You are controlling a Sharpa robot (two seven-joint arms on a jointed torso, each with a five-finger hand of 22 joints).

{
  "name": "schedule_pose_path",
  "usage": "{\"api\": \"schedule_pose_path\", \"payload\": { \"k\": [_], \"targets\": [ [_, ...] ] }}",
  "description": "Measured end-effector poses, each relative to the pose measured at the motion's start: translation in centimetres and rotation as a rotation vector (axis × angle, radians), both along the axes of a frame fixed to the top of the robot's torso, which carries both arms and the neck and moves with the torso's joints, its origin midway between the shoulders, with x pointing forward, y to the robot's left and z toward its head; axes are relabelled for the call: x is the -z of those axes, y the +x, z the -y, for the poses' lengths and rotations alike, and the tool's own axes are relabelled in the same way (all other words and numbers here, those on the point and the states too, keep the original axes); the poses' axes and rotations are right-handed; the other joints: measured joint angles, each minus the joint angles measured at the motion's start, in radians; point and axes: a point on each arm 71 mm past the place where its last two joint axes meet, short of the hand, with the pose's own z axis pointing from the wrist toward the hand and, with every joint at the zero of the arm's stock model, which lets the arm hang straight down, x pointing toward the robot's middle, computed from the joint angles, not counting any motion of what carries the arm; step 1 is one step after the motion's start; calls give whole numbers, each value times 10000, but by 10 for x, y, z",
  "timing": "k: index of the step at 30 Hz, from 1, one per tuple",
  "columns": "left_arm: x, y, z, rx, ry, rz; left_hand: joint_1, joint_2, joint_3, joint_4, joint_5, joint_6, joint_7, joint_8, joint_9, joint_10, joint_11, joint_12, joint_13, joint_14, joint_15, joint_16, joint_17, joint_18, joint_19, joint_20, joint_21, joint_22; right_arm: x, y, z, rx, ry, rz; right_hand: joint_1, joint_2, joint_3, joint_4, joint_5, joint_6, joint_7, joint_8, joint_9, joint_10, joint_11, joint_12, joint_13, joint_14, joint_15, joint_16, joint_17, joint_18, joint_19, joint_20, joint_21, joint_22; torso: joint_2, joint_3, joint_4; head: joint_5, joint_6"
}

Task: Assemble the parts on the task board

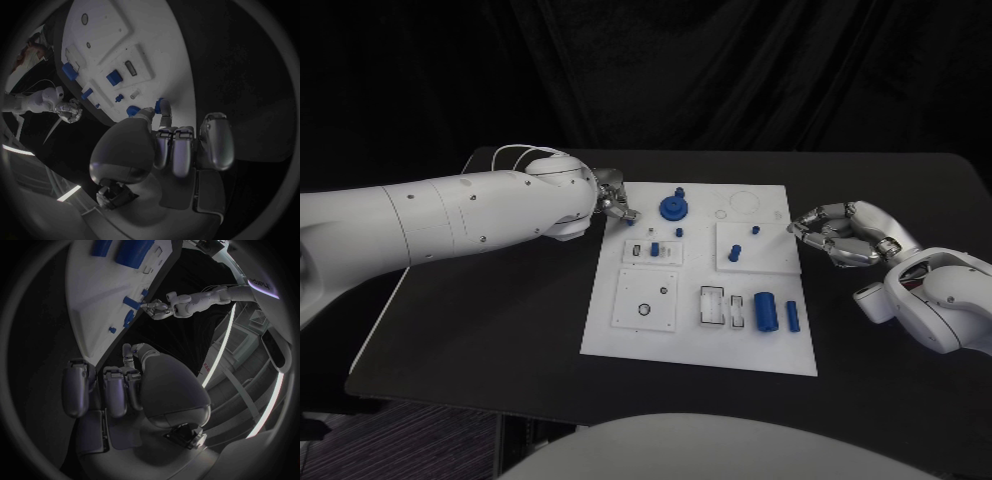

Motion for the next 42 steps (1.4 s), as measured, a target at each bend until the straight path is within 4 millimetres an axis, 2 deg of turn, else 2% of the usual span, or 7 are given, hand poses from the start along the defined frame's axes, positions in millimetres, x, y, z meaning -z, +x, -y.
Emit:
{"api": "schedule_pose_path", "payload": {
  "k": [2, 8, 15, 20, 33, 39, 42],
  "targets": [
    [0, 0, 0, -3, 2, -2, 104, -61, 225, -31, 252, 0, 1, -24, -15, 0, 0, 0, 0, 0, 0, 0, 0, 0, 0, 0, -7, 0, 0, 0, 0, -1, 0, 0, 0, 0, 19, -19, 0, 0, 0, 28, -4, 0, 0, 0, 0, 0, 0, 0, 0, 0, 0, 0, -25, 0, 0, -1, 0, 0, 0],
    [0, 0, 0, -5, 5, -7, 313, -272, 1004, -153, 622, -25, 32, -44, -50, 0, 0, 0, 0, 0, 0, 0, 0, -1, 0, 0, -7, 0, 0, 0, 0, 9, -7, 5, 0, 0, 43, -43, 0, 0, 0, 41, -13, 0, 0, 0, 0, 0, 0, 0, 0, 0, 0, 0, -38, 0, -1, -5, 2, 2, -1],
    [0, 0, -1, -12, 5, -11, 120, -903, 2557, -383, 741, -16, 102, -64, -45, 1, 1, 0, 0, 0, 0, 0, 0, -1, 0, 0, -7, 0, 0, 1, 0, 15, -13, 7, 0, 0, 43, -43, 0, 0, 0, 41, -12, 0, 0, 0, 0, 0, 0, 0, 0, 0, 0, 0, -37, 0, -6, -8, 2, 14, -1],
    [0, -1, -4, -18, -8, -19, -16, -1110, 3210, -512, 317, 38, 109, -64, -11, 13, 13, 0, 0, 0, 0, 0, 0, -1, 0, 0, -7, -1, 0, 1, 0, 18, -14, 9, -33, -32, 43, -43, 0, -36, 36, 41, -12, 0, 0, 0, 0, 0, 0, 0, 0, 0, 0, 0, -38, 0, -7, -9, 2, 14, -1],
    [-1, -10, -9, -95, -316, -47, -236, -1330, 3553, -640, 105, 95, 89, -63, -73, 19, 18, 0, 0, 0, 0, 0, 0, 0, 0, 0, -7, -1, 0, 1, 1, 39, -24, 9, -41, -41, 43, -43, 0, -36, 36, 41, -11, 0, 0, 0, 0, 0, 0, 0, 0, 0, 0, 0, -37, -1, -12, -8, 3, -15, -1],
    [-1, -20, -13, -291, -877, -283, -518, -1337, 3986, -1014, -487, 101, 90, -62, -106, 19, 18, 0, 0, 0, 0, 0, 0, 0, 0, 0, -7, -1, 0, 1, 3, 64, -34, 5, -41, -41, 45, -41, 0, -35, 36, 40, -12, 0, 0, 0, 0, 0, 0, 0, 0, 0, 0, 0, -37, -1, -12, -8, 6, -39, -1],
    [-2, -27, -14, -407, -1255, -478, -673, -1309, 3996, -1024, -690, 144, 75, -62, -110, 19, 18, 0, 0, 0, 0, 0, 0, -1, 0, 0, -7, -1, 0, 1, 3, 65, -33, 4, -41, -41, 71, -15, 0, -36, 36, 41, -21, 0, 0, 0, 0, 0, 0, 0, 0, 0, 0, 0, -37, -1, -12, -8, 7, -36, -1]
  ]
}}
